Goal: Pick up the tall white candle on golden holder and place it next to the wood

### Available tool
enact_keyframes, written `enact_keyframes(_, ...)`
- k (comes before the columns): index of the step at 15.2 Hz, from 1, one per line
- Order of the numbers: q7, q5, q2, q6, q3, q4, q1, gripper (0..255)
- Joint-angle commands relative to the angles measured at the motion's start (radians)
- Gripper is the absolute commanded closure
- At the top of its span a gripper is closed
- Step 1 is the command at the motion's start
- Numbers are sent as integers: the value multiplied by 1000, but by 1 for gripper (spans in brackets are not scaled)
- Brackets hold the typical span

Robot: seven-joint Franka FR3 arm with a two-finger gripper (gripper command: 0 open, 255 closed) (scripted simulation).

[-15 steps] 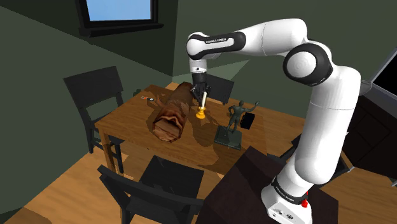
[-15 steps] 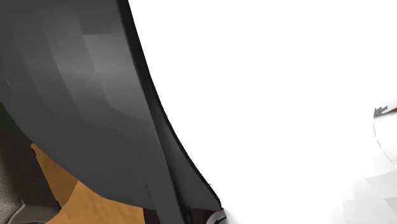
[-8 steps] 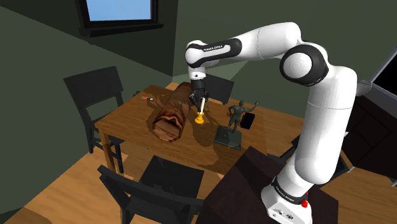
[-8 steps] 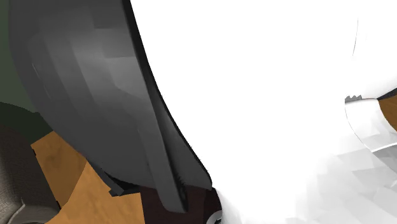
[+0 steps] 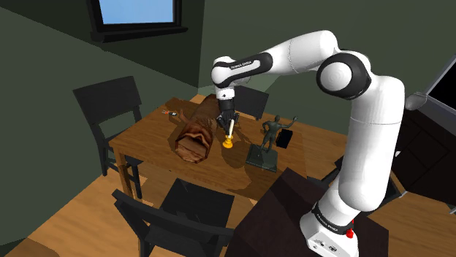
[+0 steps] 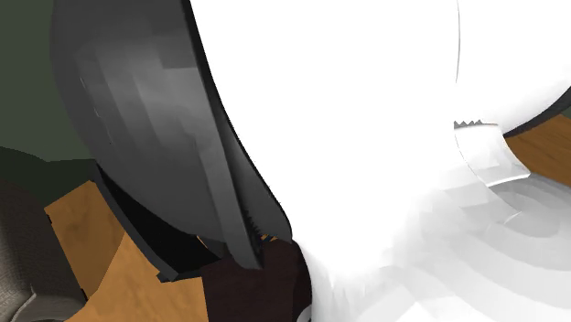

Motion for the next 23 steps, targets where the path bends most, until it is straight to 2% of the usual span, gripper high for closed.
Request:
enact_keyframes(1,0,1,12,24,1,-11,1,255)
enact_keyframes(23,-16,9,178,254,4,-76,1,255)
